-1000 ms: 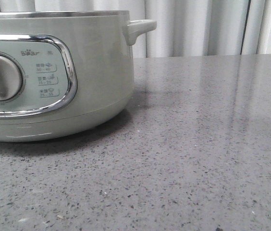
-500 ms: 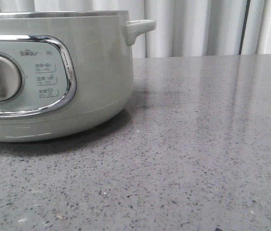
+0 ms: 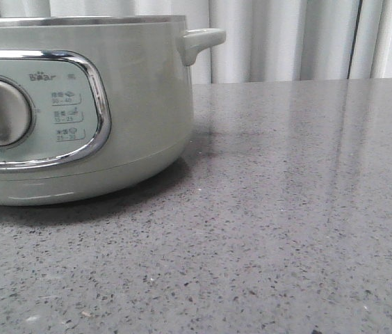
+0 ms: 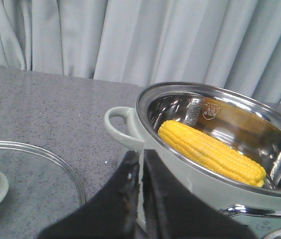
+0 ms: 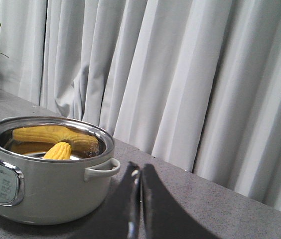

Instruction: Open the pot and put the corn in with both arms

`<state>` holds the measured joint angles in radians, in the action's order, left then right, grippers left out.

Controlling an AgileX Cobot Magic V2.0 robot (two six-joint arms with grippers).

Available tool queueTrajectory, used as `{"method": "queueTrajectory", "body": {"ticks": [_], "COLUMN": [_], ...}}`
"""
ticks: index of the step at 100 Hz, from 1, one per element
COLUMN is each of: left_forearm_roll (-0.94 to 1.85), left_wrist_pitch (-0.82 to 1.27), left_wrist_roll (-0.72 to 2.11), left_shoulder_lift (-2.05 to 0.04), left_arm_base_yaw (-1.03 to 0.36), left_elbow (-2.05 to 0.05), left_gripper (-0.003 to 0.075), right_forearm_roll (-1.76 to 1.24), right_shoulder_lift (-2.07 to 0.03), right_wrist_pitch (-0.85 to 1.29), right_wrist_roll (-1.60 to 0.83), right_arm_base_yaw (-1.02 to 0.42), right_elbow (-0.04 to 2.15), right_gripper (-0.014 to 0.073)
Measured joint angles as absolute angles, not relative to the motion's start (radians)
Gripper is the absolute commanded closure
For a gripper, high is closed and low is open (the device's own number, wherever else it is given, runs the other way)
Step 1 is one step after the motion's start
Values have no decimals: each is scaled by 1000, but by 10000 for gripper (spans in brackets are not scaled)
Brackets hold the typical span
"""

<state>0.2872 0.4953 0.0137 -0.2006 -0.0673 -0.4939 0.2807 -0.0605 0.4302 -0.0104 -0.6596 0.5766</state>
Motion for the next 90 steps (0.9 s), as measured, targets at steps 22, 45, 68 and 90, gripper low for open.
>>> {"method": "queueTrajectory", "body": {"ticks": [22,45,68,90], "left_forearm_roll": [287,138,108,107], "left_wrist_pitch": [490,274,224,294], "left_wrist_roll": [14,23,23,23], "left_shoulder_lift": [-201,-144,-40,5], "left_arm_base_yaw": [-67,-67,-67,-67], "left_elbow": [-468,-285,-27,-4], "left_gripper": [741,741,741,741], "right_forearm_roll": [281,281,281,281], "right_shoulder_lift": [-60,-60,-60,-60], "right_wrist_pitch": [430,430,430,430], "right_wrist_roll": [-9,-9,-9,-9], "right_arm_base_yaw": [-660,-660,-660,-660], "right_elbow": [577,577,577,577], "right_gripper": [636,636,636,636]}}
